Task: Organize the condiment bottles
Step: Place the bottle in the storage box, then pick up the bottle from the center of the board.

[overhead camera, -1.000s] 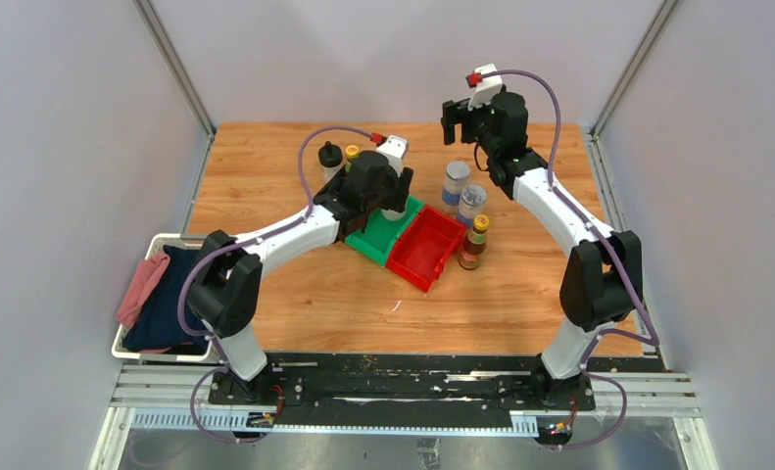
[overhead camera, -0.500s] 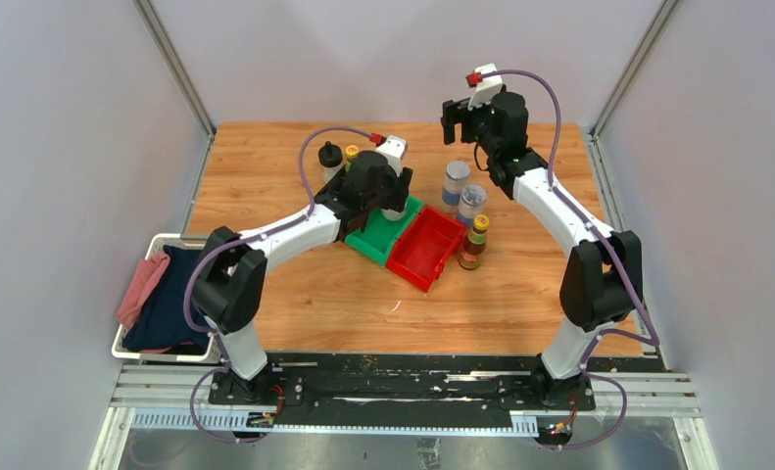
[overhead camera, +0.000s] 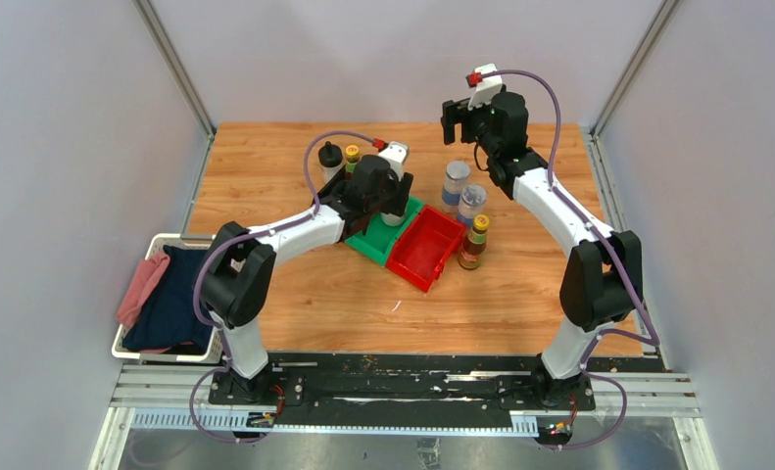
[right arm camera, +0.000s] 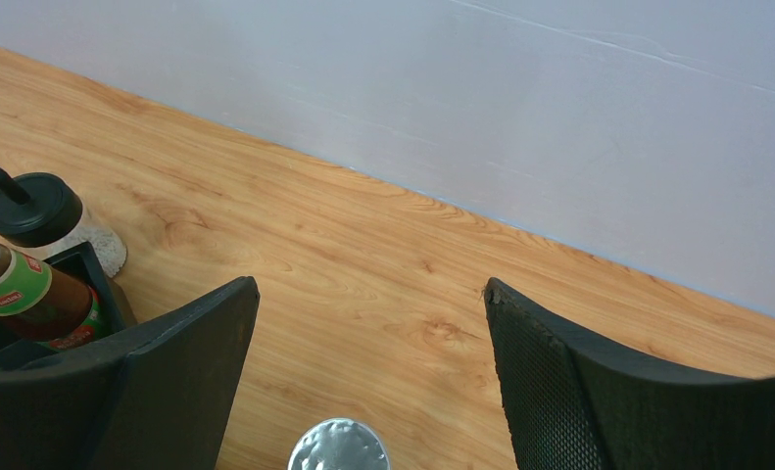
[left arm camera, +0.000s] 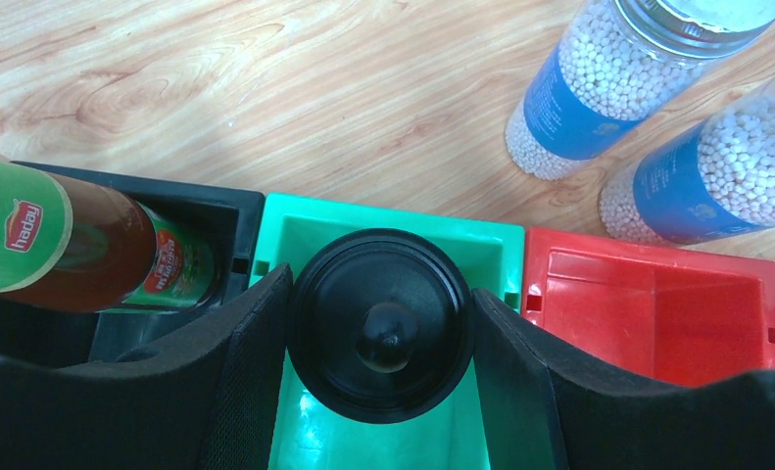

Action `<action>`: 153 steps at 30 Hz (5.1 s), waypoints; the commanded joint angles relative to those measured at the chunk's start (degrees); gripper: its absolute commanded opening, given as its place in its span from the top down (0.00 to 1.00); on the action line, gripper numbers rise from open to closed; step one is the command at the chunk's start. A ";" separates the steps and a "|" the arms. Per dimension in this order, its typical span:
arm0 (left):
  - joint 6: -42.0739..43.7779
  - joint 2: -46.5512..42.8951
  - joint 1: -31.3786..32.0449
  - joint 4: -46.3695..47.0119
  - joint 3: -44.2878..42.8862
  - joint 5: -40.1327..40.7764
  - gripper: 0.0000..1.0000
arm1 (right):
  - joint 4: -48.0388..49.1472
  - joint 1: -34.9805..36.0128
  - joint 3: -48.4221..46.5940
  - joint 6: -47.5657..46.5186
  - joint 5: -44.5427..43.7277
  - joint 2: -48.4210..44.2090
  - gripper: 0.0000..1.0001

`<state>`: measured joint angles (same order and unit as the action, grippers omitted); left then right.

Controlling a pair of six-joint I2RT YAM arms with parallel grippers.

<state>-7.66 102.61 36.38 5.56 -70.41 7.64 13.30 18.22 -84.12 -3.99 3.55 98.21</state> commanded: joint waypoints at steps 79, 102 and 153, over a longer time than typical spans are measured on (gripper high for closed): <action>-3.39 -5.18 -1.23 6.76 2.68 2.95 0.18 | 0.52 -1.25 -0.45 0.95 1.85 1.55 0.11; -7.85 -7.98 -8.08 -43.72 -38.61 17.06 0.11 | 1.47 -0.84 1.29 2.93 3.57 -3.00 0.11; 12.81 -6.84 -30.73 -15.60 -9.18 -25.09 0.12 | -0.29 -0.21 0.05 2.28 3.66 -2.24 0.11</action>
<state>1.52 98.17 7.44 -15.68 -84.25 -11.68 12.40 18.22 -83.61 -1.87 6.46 96.01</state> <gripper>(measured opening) 0.877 0.892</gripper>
